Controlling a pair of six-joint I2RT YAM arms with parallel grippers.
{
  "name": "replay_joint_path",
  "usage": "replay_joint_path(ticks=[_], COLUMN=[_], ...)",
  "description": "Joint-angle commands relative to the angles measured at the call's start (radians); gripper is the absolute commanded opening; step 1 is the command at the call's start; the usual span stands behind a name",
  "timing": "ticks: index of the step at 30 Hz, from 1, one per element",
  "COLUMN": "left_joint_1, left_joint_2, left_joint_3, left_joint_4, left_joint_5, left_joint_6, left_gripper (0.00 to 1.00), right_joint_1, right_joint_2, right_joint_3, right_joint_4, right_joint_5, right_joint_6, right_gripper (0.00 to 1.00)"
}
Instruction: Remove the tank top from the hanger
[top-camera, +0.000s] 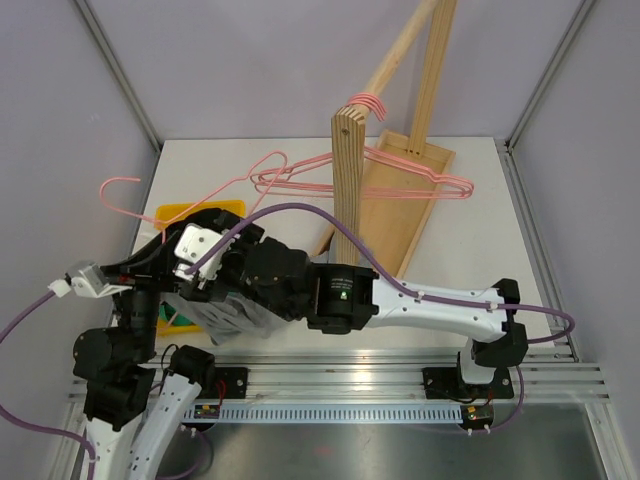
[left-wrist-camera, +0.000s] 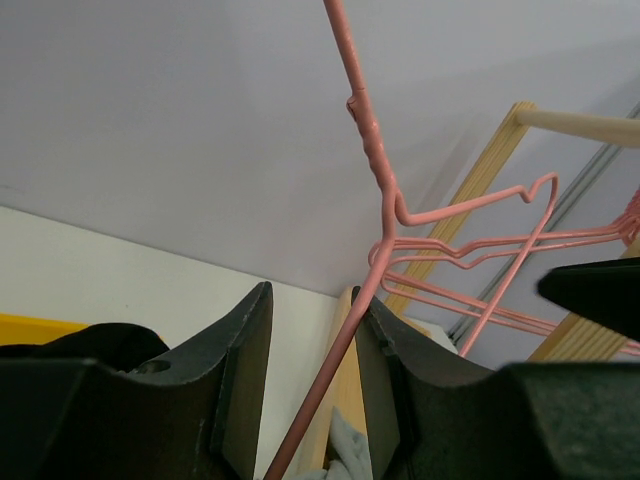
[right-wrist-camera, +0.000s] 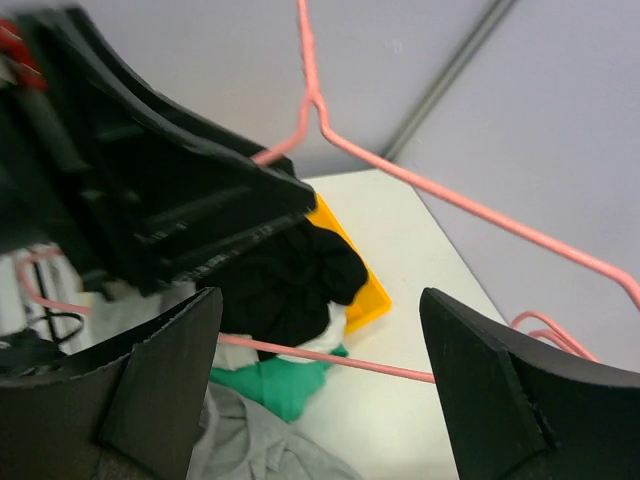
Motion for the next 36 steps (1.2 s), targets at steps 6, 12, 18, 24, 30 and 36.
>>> replay_joint_path(ticks=[6,12,18,24,30,36], left_joint_1=[0.005,0.006,0.006,0.006,0.006,0.006], left_joint_2=[-0.078,-0.072,-0.070,-0.058,-0.034,-0.037], left_joint_3=[0.015,0.032,0.027,0.034,0.061,0.081], left_joint_4=[-0.009,-0.061,-0.083,-0.104,-0.127,-0.153], left_joint_5=[-0.008,-0.042,-0.055,-0.051,0.026,0.069], left_joint_6=[0.036,0.038,0.042,0.062,0.068,0.087], left_gripper=[0.00,0.00,0.00,0.00,0.00,0.00], right_joint_1=[0.000,0.003,0.009,0.009,0.006,0.002], right_joint_2=[0.006,-0.056,-0.046,-0.017,0.026,0.043], right_joint_3=[-0.072,-0.202,-0.248,-0.222,-0.166,-0.129], right_joint_4=[0.212,0.404,0.491,0.498,0.456,0.398], right_joint_5=[0.184,0.122,0.082,0.039,0.000,-0.032], right_joint_6=[-0.351,-0.512,-0.642,-0.689,-0.705,-0.679], right_gripper=[0.87,0.86,0.84,0.82,0.68,0.56])
